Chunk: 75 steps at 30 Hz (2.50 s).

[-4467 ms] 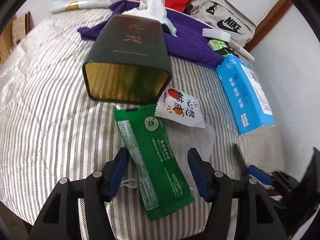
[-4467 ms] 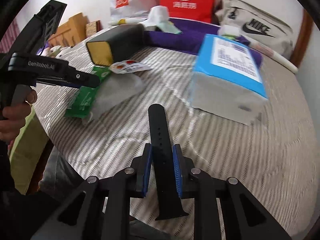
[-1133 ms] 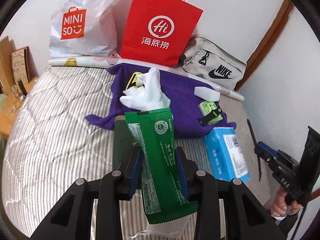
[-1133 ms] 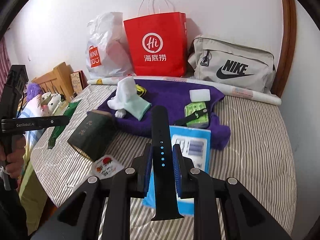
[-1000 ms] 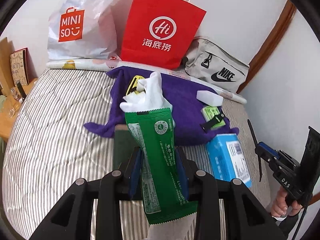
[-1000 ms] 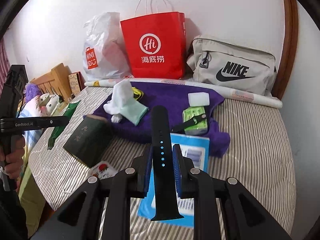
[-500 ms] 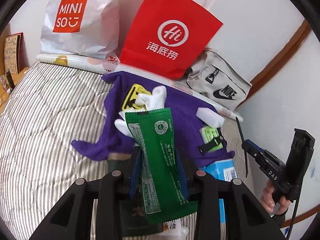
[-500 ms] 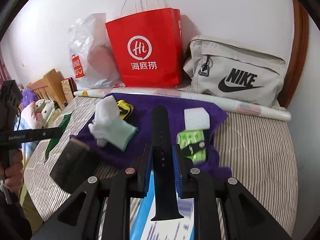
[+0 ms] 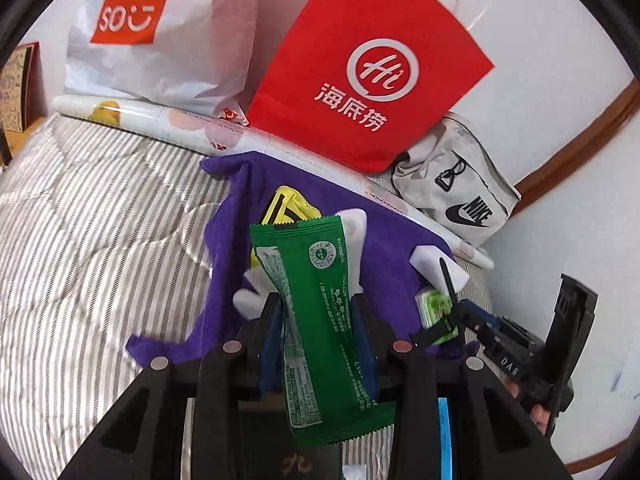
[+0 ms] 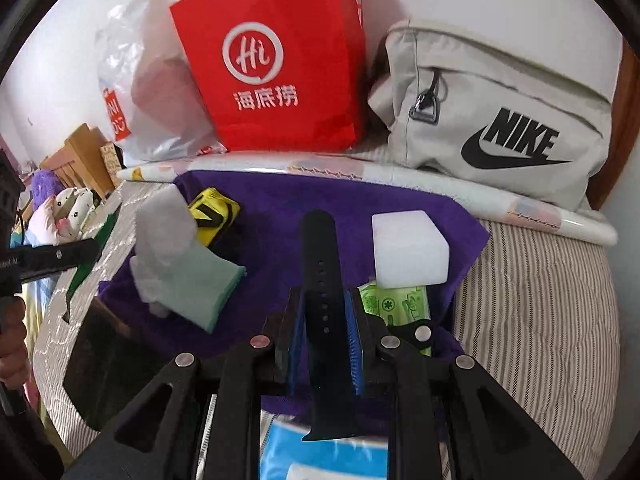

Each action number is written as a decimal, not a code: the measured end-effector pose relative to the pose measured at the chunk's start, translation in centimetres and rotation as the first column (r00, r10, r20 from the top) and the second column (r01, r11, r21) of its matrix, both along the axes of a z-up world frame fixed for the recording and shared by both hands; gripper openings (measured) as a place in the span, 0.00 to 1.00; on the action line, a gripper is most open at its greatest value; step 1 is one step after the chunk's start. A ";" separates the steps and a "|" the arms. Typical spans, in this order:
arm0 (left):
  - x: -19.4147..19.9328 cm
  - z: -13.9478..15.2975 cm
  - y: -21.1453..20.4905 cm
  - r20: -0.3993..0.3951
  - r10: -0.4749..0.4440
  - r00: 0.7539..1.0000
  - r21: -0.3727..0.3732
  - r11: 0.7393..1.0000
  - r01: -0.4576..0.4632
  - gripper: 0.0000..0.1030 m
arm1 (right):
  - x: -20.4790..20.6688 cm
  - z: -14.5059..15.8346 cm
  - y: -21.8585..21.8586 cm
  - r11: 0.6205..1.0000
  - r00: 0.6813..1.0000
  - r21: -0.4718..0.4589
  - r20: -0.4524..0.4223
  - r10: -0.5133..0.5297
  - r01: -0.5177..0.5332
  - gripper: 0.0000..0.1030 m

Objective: Organize soft objects
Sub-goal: 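Open both tools to release the packet and strap on the towel, then move the left tool to the white snack packet while the right tool nears the clear plastic bag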

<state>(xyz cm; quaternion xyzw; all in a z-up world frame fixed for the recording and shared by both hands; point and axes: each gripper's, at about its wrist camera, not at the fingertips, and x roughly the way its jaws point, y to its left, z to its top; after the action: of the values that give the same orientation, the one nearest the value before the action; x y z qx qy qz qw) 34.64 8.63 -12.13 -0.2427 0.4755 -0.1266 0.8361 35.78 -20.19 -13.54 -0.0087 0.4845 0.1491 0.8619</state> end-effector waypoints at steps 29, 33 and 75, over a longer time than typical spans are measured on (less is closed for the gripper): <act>3.5 -3.2 -1.4 -0.100 -0.062 0.993 0.024 0.998 0.065 0.59 | 3.5 -3.7 -0.1 0.999 0.990 -0.051 -0.141 -0.018 0.011 0.21; 2.8 -2.4 -1.3 -0.089 -0.054 0.995 0.051 0.997 0.059 0.59 | 2.6 -2.9 -0.2 0.998 0.992 -0.056 -0.128 -0.013 0.006 0.21; -19.1 0.3 -4.6 0.008 -0.147 0.989 0.236 0.962 0.141 0.59 | -22.0 1.9 1.7 0.998 0.999 0.060 -0.031 0.031 -0.029 0.39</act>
<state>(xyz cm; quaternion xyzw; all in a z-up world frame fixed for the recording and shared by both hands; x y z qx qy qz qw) 15.49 4.06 -11.86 -0.1054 0.4926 -0.1333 0.8535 13.77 -18.46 -11.61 0.0118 0.4936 0.1765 0.8515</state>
